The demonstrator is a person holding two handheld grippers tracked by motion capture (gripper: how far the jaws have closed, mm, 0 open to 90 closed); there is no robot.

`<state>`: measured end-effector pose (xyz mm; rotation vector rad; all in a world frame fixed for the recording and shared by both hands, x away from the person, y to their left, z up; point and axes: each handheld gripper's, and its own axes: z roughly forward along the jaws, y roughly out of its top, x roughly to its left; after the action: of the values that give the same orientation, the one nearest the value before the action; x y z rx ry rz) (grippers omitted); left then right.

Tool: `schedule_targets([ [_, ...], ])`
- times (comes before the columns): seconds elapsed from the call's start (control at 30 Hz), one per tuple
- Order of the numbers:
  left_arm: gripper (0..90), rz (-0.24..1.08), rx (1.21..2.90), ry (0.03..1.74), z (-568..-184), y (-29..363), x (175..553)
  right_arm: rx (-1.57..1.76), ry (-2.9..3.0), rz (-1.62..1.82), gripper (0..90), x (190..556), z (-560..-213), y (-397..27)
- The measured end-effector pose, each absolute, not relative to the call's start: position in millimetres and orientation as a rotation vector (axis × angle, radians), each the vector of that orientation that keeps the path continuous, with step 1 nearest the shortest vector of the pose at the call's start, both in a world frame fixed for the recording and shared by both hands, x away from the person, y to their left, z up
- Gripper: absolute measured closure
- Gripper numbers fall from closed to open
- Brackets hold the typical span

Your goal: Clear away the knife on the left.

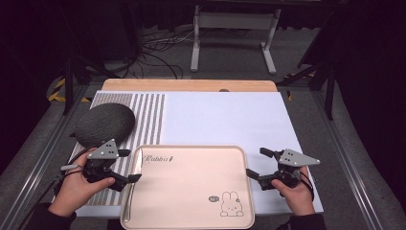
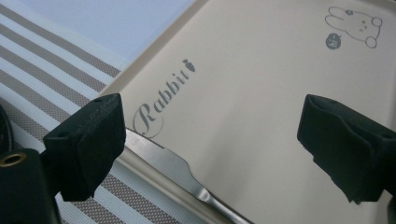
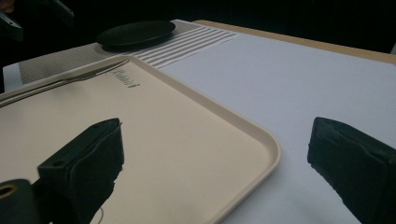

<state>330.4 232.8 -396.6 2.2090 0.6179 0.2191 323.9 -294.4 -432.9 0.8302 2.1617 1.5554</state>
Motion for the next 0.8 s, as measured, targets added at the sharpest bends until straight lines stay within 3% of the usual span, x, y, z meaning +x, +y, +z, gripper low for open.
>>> schedule_targets([
  [0.4, 6.8, 0.34, 2.005, 0.594, -409.3, 268.2, 325.7, 0.827, 2.144, 1.566, 4.4, 322.9, -431.9, -295.6],
  [0.8, 4.2, 0.355, 1.84, 0.617, -444.1, 306.5, 315.7, 0.816, 2.125, 1.578, 4.4, 321.7, -430.4, -297.4],
])
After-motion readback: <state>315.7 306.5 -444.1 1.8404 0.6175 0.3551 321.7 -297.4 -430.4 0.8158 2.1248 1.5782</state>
